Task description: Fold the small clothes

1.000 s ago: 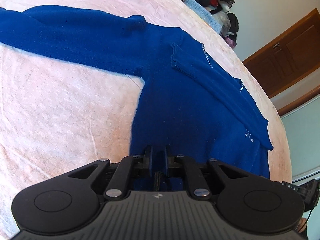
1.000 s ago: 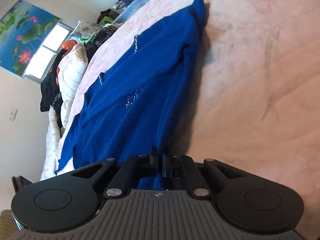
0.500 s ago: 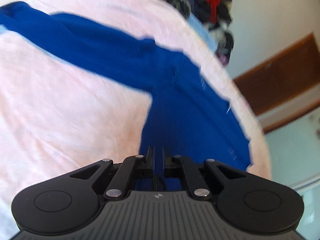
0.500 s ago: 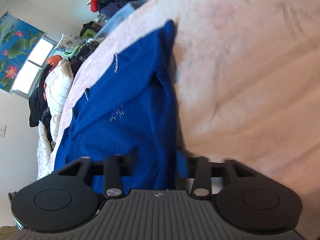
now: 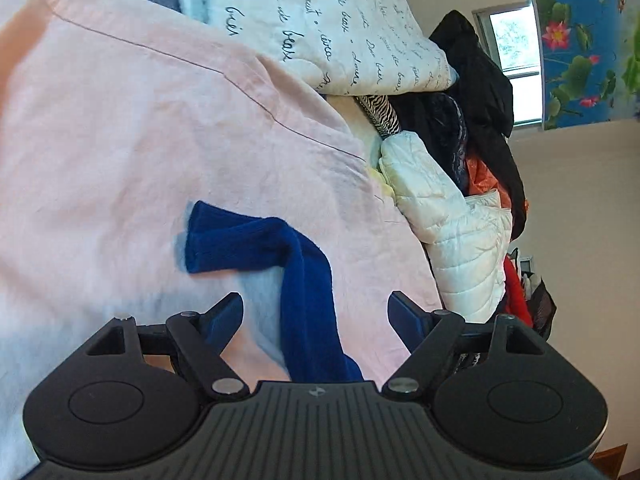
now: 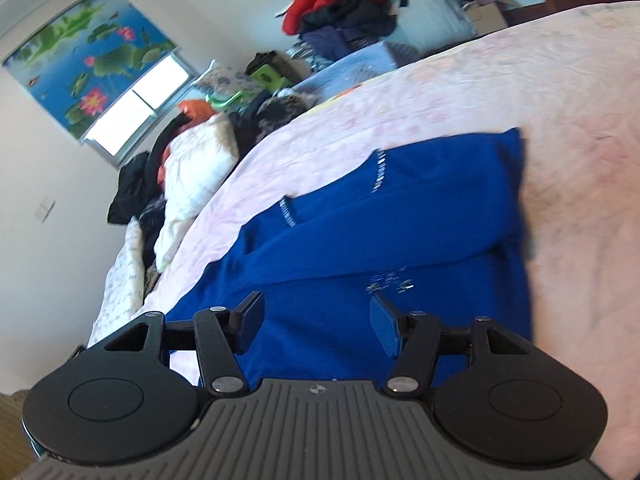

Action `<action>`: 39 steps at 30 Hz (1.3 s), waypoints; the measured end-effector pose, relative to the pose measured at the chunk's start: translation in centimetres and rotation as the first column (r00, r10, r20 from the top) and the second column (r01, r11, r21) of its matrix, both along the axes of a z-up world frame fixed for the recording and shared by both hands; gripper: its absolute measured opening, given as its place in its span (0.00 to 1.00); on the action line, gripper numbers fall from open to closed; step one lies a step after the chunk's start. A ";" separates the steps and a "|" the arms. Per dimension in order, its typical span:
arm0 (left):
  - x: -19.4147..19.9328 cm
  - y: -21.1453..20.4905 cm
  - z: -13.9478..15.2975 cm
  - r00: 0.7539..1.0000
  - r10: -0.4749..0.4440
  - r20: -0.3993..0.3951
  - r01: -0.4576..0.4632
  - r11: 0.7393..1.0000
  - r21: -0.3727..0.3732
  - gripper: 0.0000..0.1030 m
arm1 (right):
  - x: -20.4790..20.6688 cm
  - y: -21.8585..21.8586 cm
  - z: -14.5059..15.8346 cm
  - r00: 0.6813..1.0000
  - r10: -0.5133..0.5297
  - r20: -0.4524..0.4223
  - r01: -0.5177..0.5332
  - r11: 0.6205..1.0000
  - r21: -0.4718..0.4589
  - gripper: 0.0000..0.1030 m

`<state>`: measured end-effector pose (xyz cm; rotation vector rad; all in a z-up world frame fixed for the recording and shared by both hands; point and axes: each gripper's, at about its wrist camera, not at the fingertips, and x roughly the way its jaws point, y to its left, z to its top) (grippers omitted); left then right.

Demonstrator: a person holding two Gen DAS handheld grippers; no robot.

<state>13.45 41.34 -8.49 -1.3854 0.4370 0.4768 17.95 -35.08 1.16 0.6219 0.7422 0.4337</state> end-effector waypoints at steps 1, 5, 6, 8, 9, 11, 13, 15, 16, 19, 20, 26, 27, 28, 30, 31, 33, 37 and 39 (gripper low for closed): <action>0.7 0.6 -0.4 1.000 0.000 -0.013 0.000 1.000 0.001 0.77 | 0.3 0.8 0.0 1.000 0.013 -0.003 -0.013 1.000 0.000 0.57; 3.0 1.9 -3.1 0.994 -0.018 -0.104 0.014 0.999 -0.040 0.75 | 1.4 4.0 -0.1 0.997 0.067 -0.027 -0.067 0.998 -0.009 0.57; 3.2 2.0 -3.2 0.993 -0.020 -0.118 0.017 0.999 -0.029 0.66 | 1.6 4.7 -0.2 0.996 0.079 -0.036 -0.079 0.997 -0.007 0.57; 3.7 2.1 -3.1 0.989 -0.034 -0.145 0.036 0.999 0.011 0.30 | 1.8 6.1 -0.3 0.994 0.103 -0.041 -0.104 0.995 -0.007 0.57; 4.1 2.2 -3.1 0.984 -0.053 -0.168 0.057 0.998 0.023 0.07 | 2.0 6.8 -0.3 0.992 0.120 -0.044 -0.120 0.993 -0.010 0.57; 4.5 2.1 -2.9 0.977 -0.071 -0.202 0.086 0.994 0.063 0.05 | 2.7 8.0 -0.3 0.989 0.144 -0.045 -0.145 0.989 -0.006 0.57; 5.1 1.2 -1.7 0.969 -0.076 -0.234 0.118 0.978 0.172 0.04 | 3.7 9.4 -0.2 0.984 0.172 -0.042 -0.172 0.985 -0.001 0.57; 5.3 -1.0 0.9 0.975 -0.079 -0.210 0.147 0.932 0.332 0.04 | 5.0 11.1 0.1 0.978 0.206 -0.041 -0.206 0.979 0.000 0.57; 5.6 -2.7 2.4 0.974 -0.104 -0.200 0.181 0.888 0.423 0.04 | 5.7 11.8 0.2 0.974 0.223 -0.042 -0.223 0.975 0.002 0.57; 7.4 -11.7 6.0 0.917 -0.320 -0.236 0.391 0.614 0.686 0.04 | 8.3 14.4 0.3 0.958 0.283 -0.041 -0.281 0.959 0.035 0.60; 7.8 -15.2 6.2 0.878 -0.397 -0.269 0.453 0.501 0.738 0.04 | 9.3 15.3 0.1 0.951 0.305 -0.048 -0.302 0.952 0.060 0.62; 8.6 -25.0 3.1 0.740 -0.519 -0.427 0.596 0.212 0.775 0.04 | 15.0 21.3 -2.5 0.905 0.390 -0.170 -0.320 0.887 0.333 0.62; 8.4 -25.5 2.7 0.736 -0.505 -0.450 0.604 0.190 0.774 0.04 | 15.4 22.3 -2.9 0.893 0.409 -0.185 -0.326 0.874 0.361 0.62; 8.3 -25.8 2.5 0.732 -0.494 -0.469 0.608 0.164 0.777 0.04 | 15.8 23.3 -3.2 0.881 0.430 -0.197 -0.337 0.864 0.375 0.62; 8.4 -25.6 2.2 0.727 -0.492 -0.479 0.612 0.149 0.777 0.04 | 16.3 25.5 -3.3 0.861 0.460 -0.215 -0.369 0.857 0.360 0.62; 8.3 -25.5 2.2 0.725 -0.493 -0.480 0.615 0.151 0.774 0.04 | 16.5 26.4 -3.4 0.851 0.476 -0.223 -0.384 0.853 0.353 0.62; 8.2 -25.3 2.1 0.726 -0.496 -0.476 0.614 0.157 0.774 0.04 | 16.8 27.9 -3.8 0.839 0.484 -0.249 -0.394 0.855 0.337 0.62; 8.2 -24.5 1.8 0.730 -0.511 -0.454 0.618 0.212 0.757 0.04 | 17.4 29.0 -3.3 0.854 0.460 -0.243 -0.397 0.879 0.265 0.63; 8.3 -24.2 1.6 0.729 -0.517 -0.449 0.623 0.228 0.748 0.04 | 17.9 29.1 -3.3 0.867 0.435 -0.242 -0.389 0.895 0.217 0.63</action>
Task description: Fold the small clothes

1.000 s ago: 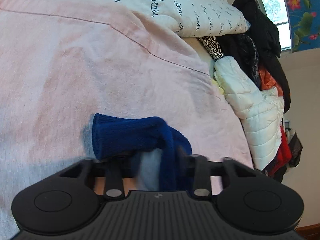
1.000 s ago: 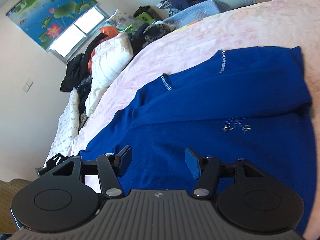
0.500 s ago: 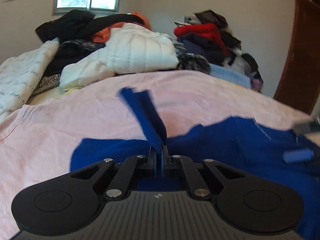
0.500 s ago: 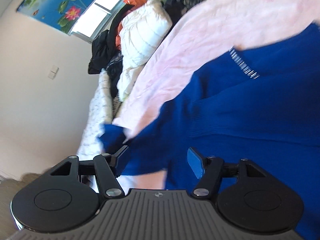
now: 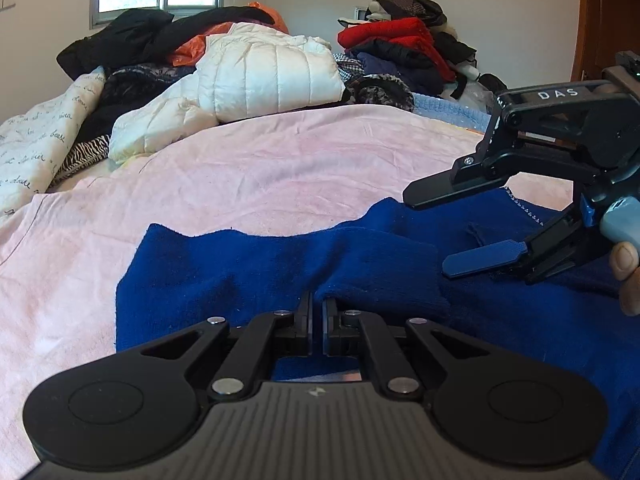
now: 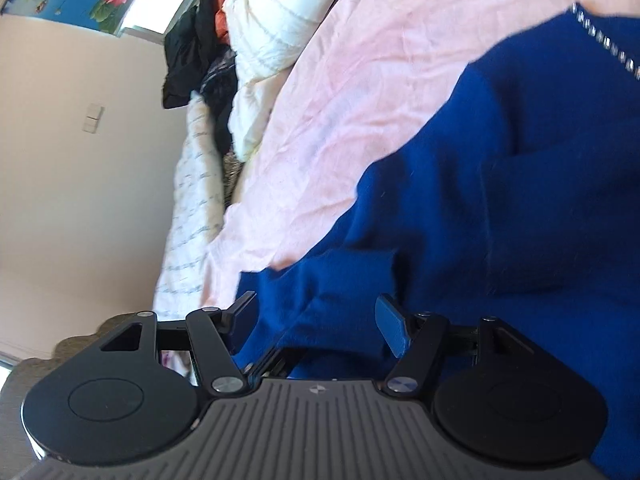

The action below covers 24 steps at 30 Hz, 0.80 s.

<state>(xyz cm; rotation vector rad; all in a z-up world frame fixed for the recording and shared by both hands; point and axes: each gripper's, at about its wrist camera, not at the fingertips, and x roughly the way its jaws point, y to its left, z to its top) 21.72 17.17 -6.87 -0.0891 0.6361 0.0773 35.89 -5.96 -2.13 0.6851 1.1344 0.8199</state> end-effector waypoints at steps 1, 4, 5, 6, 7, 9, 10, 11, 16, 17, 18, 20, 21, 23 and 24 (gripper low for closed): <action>0.0 0.1 0.0 1.000 0.002 -0.001 -0.002 1.000 -0.005 0.04 | 0.2 0.2 -0.2 1.000 0.003 -0.002 -0.003 1.000 -0.023 0.63; 0.0 0.4 -0.1 1.000 0.008 -0.001 -0.008 1.000 -0.028 0.04 | 0.9 1.1 -1.1 1.000 0.013 -0.006 -0.013 0.995 -0.104 0.63; 0.0 0.6 0.0 1.000 0.011 0.001 -0.011 0.999 -0.038 0.04 | 1.0 1.4 -1.3 1.000 0.012 -0.001 -0.012 0.993 -0.115 0.64; 0.0 0.7 0.1 1.000 0.016 0.002 -0.016 0.999 -0.044 0.04 | 1.1 1.5 -1.3 1.000 0.004 0.013 -0.003 0.993 -0.121 0.65; 0.0 0.8 0.1 1.000 0.017 0.002 -0.017 0.999 -0.046 0.04 | 1.1 1.6 -1.2 0.999 -0.005 0.033 0.009 0.993 -0.118 0.65; 0.1 0.9 0.0 1.000 0.016 -0.002 -0.016 0.999 -0.049 0.04 | 1.3 1.5 -1.3 0.998 -0.035 0.048 0.040 0.994 -0.102 0.65; 0.1 1.0 -0.1 1.000 0.018 -0.005 -0.018 0.999 -0.048 0.04 | 1.5 1.5 -1.5 0.998 -0.046 0.041 0.049 0.994 -0.094 0.66; 0.1 1.0 -0.1 1.000 0.018 -0.008 -0.018 0.999 -0.050 0.04 | 1.8 1.6 -1.9 0.999 -0.044 0.019 0.045 0.995 -0.086 0.67; 0.2 1.1 -0.4 1.000 0.017 -0.018 -0.018 0.999 -0.049 0.04 | 1.8 2.0 -2.7 0.999 0.013 -0.044 -0.013 1.000 0.018 0.68; 0.3 1.1 -0.5 1.000 0.016 -0.021 -0.017 0.999 -0.048 0.04 | 1.6 2.0 -2.8 0.999 0.018 -0.042 -0.017 1.000 0.025 0.64; 0.3 1.1 -0.6 1.000 0.014 -0.024 -0.015 0.999 -0.045 0.04 | 1.4 1.9 -2.8 0.999 0.011 -0.035 -0.011 1.000 0.024 0.59; 0.3 0.9 -0.6 1.000 0.009 -0.026 -0.010 0.999 -0.036 0.04 | 1.2 2.0 -3.1 1.000 0.007 -0.015 -0.007 1.000 0.003 0.12; 0.3 0.9 -0.6 1.000 0.006 -0.027 -0.007 0.999 -0.036 0.04 | 1.2 2.3 -3.3 1.000 0.018 -0.014 -0.018 1.000 -0.013 0.13; 0.2 1.0 -0.4 1.000 0.002 -0.027 -0.003 0.999 -0.039 0.04 | 1.0 2.4 -3.4 1.000 0.024 -0.006 -0.025 1.000 -0.013 0.13; 0.2 1.0 -0.2 1.000 0.001 -0.022 -0.002 0.999 -0.045 0.04 | 0.9 2.3 -3.3 1.000 0.021 0.004 -0.021 1.000 -0.009 0.13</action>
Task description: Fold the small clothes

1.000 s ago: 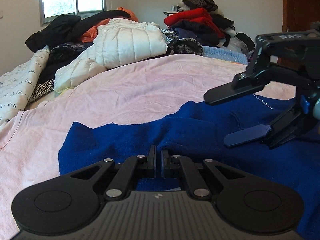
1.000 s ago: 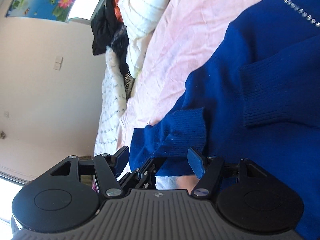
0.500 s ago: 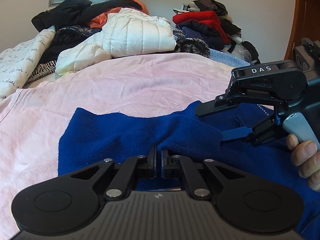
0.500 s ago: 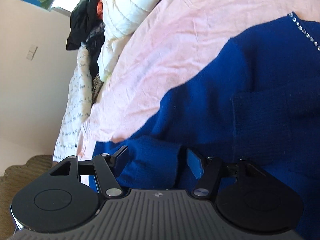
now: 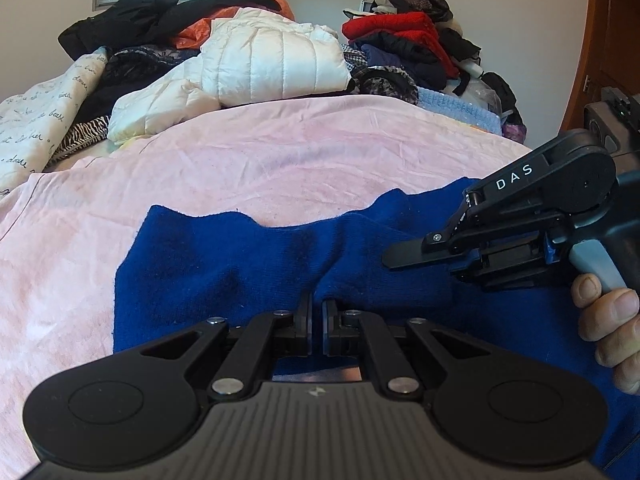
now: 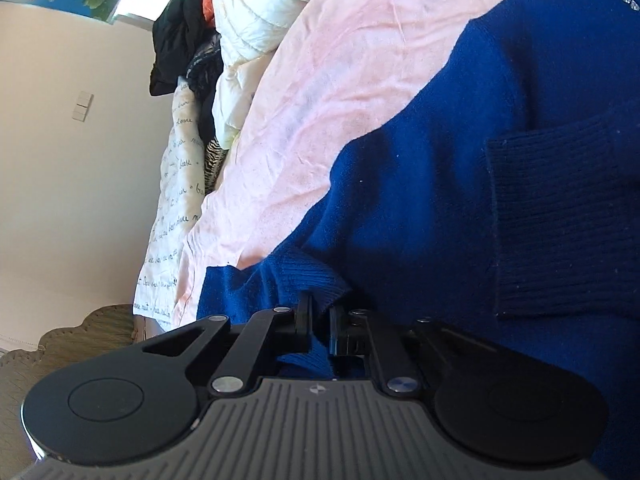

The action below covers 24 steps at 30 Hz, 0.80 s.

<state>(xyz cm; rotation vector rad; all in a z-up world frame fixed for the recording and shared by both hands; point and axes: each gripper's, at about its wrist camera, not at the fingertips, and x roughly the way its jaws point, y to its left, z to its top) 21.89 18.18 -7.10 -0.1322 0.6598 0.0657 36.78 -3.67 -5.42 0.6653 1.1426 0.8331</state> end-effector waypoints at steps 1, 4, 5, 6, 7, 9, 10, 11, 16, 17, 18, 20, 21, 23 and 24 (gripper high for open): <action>-0.1 0.0 0.2 1.000 0.002 0.012 -0.002 1.000 -0.004 0.04 | 0.0 -0.1 0.2 1.000 -0.003 0.013 0.003 1.000 0.004 0.12; -0.7 -0.2 1.3 0.998 -0.005 0.060 0.006 1.000 -0.020 0.04 | 0.1 -0.8 1.5 0.998 -0.015 0.058 0.014 1.000 0.019 0.12; -0.9 -0.4 1.7 0.997 -0.010 0.077 0.012 1.000 -0.024 0.04 | 0.3 -1.3 2.1 0.997 -0.025 0.074 0.023 0.999 0.032 0.12; -1.0 -0.7 2.2 0.996 -0.017 0.088 0.020 0.999 -0.028 0.04 | 0.4 -2.0 2.8 0.996 -0.034 0.085 0.030 0.999 0.045 0.12; -1.0 -0.9 2.5 0.995 -0.025 0.091 0.029 0.999 -0.032 0.04 | 0.6 -2.7 3.4 0.994 -0.045 0.095 0.039 0.998 0.056 0.12; -1.0 -1.6 3.3 0.994 -0.047 0.094 0.052 0.998 -0.046 0.05 | 1.3 -5.2 4.7 0.990 -0.076 0.118 0.068 0.995 0.074 0.12; -0.9 -2.0 3.5 0.994 -0.058 0.096 0.063 0.997 -0.053 0.05 | 1.6 -6.4 5.3 0.988 -0.090 0.128 0.081 0.994 0.075 0.12; -0.8 -2.4 3.8 0.993 -0.067 0.097 0.073 0.996 -0.059 0.05 | 1.9 -8.1 5.8 0.984 -0.114 0.137 0.105 0.992 0.072 0.12; -0.2 -4.8 3.9 0.989 -0.123 0.083 0.129 0.989 -0.073 0.05 | 2.6 -17.6 6.2 0.956 -0.259 0.140 0.253 0.966 0.059 0.12; -0.1 -5.4 3.8 0.988 -0.132 0.078 0.137 0.988 -0.065 0.05 | 2.5 -19.7 5.9 0.948 -0.290 0.133 0.285 0.957 0.054 0.12; 0.1 -5.8 3.8 0.987 -0.141 0.073 0.145 0.988 -0.060 0.05 | 2.2 -21.5 5.6 0.940 -0.317 0.129 0.314 0.948 0.048 0.12; 0.5 -6.7 3.6 0.986 -0.151 0.065 0.155 0.986 -0.063 0.05 | 1.6 -24.8 4.8 0.925 -0.361 0.115 0.360 0.932 0.031 0.12; 0.7 -6.9 3.6 0.986 -0.152 0.062 0.157 0.985 -0.069 0.05 | 1.2 -26.5 4.3 0.919 -0.380 0.106 0.380 0.925 0.022 0.12; 1.4 -7.5 3.6 0.986 -0.154 0.056 0.159 0.983 -0.088 0.06 | 0.7 -29.1 3.3 0.910 -0.407 0.083 0.408 0.913 0.008 0.12; 1.8 -7.8 3.5 0.987 -0.154 0.052 0.158 0.983 -0.099 0.06 | 0.3 -30.2 2.7 0.905 -0.418 0.074 0.419 0.908 0.000 0.12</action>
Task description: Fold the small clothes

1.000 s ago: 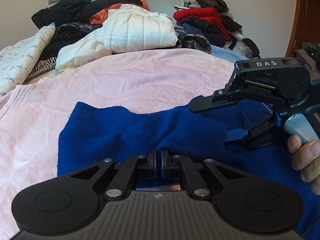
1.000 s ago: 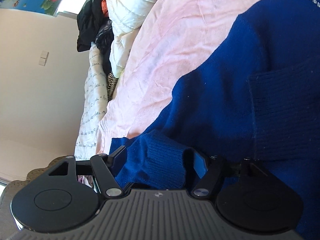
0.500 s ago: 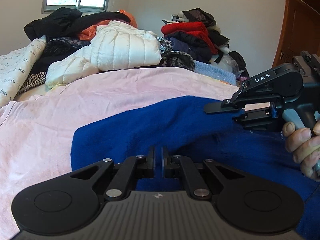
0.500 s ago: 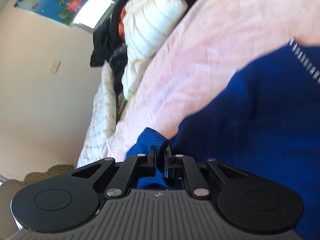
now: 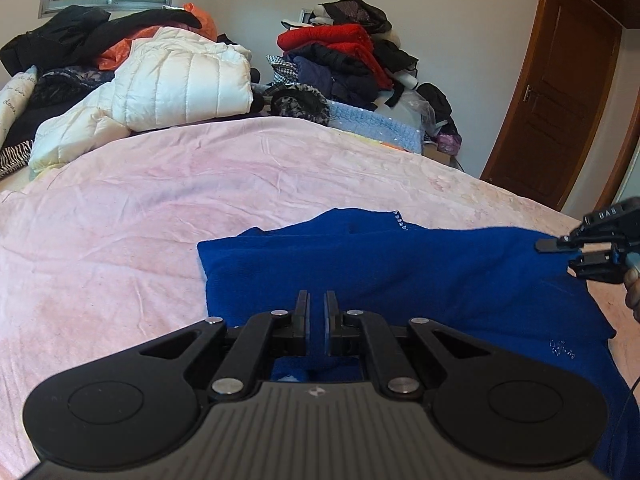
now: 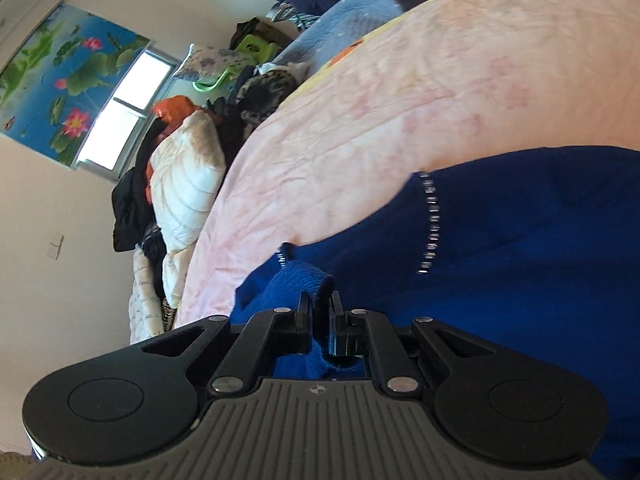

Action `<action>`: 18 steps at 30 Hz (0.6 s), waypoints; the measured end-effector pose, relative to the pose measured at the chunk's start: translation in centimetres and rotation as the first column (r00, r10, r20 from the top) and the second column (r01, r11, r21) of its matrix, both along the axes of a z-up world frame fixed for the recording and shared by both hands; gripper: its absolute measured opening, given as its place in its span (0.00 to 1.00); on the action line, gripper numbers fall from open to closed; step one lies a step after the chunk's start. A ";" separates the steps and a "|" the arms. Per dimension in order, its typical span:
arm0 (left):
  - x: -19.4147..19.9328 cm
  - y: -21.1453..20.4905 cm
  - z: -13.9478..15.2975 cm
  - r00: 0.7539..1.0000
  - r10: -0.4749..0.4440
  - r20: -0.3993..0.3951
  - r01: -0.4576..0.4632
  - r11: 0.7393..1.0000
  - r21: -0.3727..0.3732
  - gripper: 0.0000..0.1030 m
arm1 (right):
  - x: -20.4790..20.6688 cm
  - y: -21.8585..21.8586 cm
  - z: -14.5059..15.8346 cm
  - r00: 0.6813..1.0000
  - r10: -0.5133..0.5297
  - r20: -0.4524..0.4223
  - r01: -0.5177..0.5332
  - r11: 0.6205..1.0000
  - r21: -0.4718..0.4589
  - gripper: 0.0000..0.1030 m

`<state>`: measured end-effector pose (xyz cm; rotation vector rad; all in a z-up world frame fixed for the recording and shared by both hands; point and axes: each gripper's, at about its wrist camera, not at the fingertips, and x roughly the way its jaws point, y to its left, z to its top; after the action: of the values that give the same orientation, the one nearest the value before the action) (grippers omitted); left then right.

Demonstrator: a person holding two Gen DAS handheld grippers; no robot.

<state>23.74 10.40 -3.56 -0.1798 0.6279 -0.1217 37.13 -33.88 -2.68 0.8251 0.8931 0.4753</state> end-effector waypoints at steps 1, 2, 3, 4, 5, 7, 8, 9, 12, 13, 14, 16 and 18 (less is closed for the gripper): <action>0.5 -0.2 0.0 1.000 -0.003 -0.005 0.003 1.000 -0.009 0.06 | -0.3 -1.0 -0.4 1.000 -0.010 -0.007 0.010 1.000 -0.008 0.12; 1.1 -0.4 -0.1 1.000 -0.008 -0.013 0.008 1.000 -0.014 0.06 | -0.6 -1.7 -0.8 1.000 -0.021 -0.012 0.021 1.000 -0.015 0.12; 1.9 -0.6 -0.3 1.000 -0.005 -0.027 0.004 1.000 -0.014 0.06 | -0.9 -2.3 -1.1 0.999 -0.028 -0.014 0.028 0.999 -0.015 0.12; 2.8 -0.8 -0.6 0.999 0.016 -0.048 -0.017 1.000 -0.010 0.06 | -1.0 -2.9 -1.3 0.999 -0.035 -0.014 0.034 0.999 -0.013 0.12; 3.4 -0.9 -0.8 0.997 0.038 -0.067 -0.039 0.999 -0.010 0.06 | -1.3 -3.6 -1.5 0.999 -0.043 -0.012 0.043 0.999 -0.009 0.12; 4.4 -0.9 -1.0 0.994 0.052 -0.091 -0.055 0.998 -0.029 0.06 | -1.5 -4.6 -1.7 0.999 -0.055 -0.003 0.055 0.998 -0.005 0.12; 4.8 -0.9 -1.0 0.994 0.056 -0.097 -0.060 0.998 -0.032 0.06 | -1.8 -5.2 -1.8 0.998 -0.059 0.001 0.059 0.998 -0.002 0.12; 5.0 -1.2 -1.1 0.994 0.054 -0.097 -0.057 0.998 -0.026 0.06 | -2.0 -5.7 -1.9 0.998 -0.064 0.001 0.064 0.998 0.000 0.12; 6.0 -1.9 -1.3 0.994 0.048 -0.103 -0.046 0.999 0.014 0.06 | -2.6 -7.7 -2.6 0.997 -0.080 -0.008 0.080 0.997 -0.002 0.12; 6.2 -2.1 -1.4 0.993 0.047 -0.106 -0.045 0.999 0.019 0.07 | -2.7 -8.3 -2.9 0.996 -0.088 -0.012 0.088 0.996 -0.003 0.12; 6.4 -2.3 -1.6 0.993 0.046 -0.110 -0.044 0.999 0.022 0.07 | -2.9 -8.8 -3.2 0.995 -0.094 -0.016 0.094 0.996 -0.003 0.12; 7.0 -2.8 -1.7 0.992 0.044 -0.120 -0.041 0.999 0.024 0.07 | -3.4 -9.9 -3.8 0.994 -0.109 -0.025 0.109 0.994 -0.002 0.12; 7.4 -3.4 -1.9 0.992 0.038 -0.122 -0.034 0.999 0.031 0.07 | -3.9 -10.8 -4.3 0.992 -0.123 -0.030 0.123 0.992 0.001 0.12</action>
<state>31.10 7.02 -5.41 -0.1719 0.7484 -0.0674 33.26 -44.72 -7.00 0.8862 0.8636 0.3571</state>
